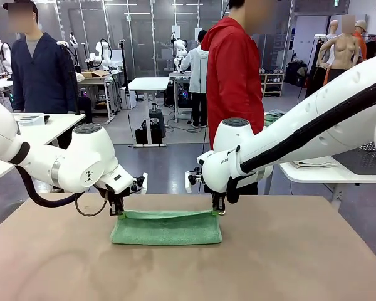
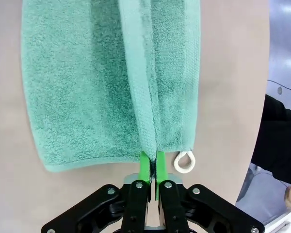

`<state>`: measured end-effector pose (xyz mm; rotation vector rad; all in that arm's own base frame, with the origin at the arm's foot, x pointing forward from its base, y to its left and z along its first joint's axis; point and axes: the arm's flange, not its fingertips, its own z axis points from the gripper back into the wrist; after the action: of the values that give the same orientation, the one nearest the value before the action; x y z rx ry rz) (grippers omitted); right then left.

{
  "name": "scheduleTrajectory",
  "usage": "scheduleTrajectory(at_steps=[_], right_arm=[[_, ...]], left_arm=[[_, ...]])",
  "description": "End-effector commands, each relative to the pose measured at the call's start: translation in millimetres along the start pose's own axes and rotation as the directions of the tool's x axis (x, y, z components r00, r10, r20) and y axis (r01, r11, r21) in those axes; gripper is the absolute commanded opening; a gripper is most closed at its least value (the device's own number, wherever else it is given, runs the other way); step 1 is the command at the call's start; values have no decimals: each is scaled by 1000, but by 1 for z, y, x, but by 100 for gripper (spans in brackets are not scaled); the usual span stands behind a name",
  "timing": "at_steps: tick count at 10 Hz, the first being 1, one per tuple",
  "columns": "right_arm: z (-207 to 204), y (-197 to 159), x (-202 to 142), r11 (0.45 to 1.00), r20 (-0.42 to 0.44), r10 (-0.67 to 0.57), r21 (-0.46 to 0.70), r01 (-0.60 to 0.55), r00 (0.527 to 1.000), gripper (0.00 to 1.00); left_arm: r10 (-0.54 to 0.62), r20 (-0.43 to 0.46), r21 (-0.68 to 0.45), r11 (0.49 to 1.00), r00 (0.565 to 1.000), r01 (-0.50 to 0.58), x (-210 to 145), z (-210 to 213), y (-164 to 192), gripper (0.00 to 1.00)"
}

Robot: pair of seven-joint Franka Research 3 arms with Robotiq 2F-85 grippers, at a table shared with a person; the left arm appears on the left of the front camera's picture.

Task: Fold the towels and place them in the basket.
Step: When a person lays out a Towel with hook on the table, fold it in half twice.

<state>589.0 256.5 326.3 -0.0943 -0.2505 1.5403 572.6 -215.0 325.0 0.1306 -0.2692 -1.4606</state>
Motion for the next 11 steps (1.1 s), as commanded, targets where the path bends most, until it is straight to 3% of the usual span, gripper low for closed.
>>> scheduleTrajectory(at_steps=[1,2,3,4,5,6,7,8,9,10,11], right_arm=[[-7,-8,2,1000,-3,-16,-27,16,1000,6],[-10,-10,1,999,-3,-19,-28,19,1000,6],[-12,-10,0,999,13,-7,-36,7,1000,26],[-11,-10,-2,999,30,5,-55,-3,1000,26],[-9,-9,-3,998,55,3,-63,1,998,46],[-6,-9,-4,996,71,10,-86,-4,997,27],[-1,-10,-5,995,85,3,-98,5,996,66],[8,-10,-6,996,100,-15,-84,24,995,47],[23,-7,-6,996,97,-84,-25,87,992,86],[43,-2,-8,983,105,-179,66,172,978,67],[66,7,-8,972,114,-228,84,220,967,100]], left_arm=[[13,-22,-9,1000,1000,-13,-2,-2,7,6],[16,-27,-11,1000,999,-17,-3,-4,8,6],[-6,-28,7,1000,1000,6,-4,-6,9,25],[-10,-31,21,1000,999,11,-4,-7,9,25],[-10,-39,51,999,999,12,-5,-7,9,44],[-4,-38,83,997,999,8,-6,-5,10,28],[-4,-13,96,995,1000,5,-8,2,13,63],[1,13,83,997,1000,-2,-10,14,16,46],[-10,70,-14,1000,997,11,-12,35,15,80],[38,60,-125,992,998,-30,-15,57,14,64],[54,78,-145,988,996,-42,-22,79,13,96]])
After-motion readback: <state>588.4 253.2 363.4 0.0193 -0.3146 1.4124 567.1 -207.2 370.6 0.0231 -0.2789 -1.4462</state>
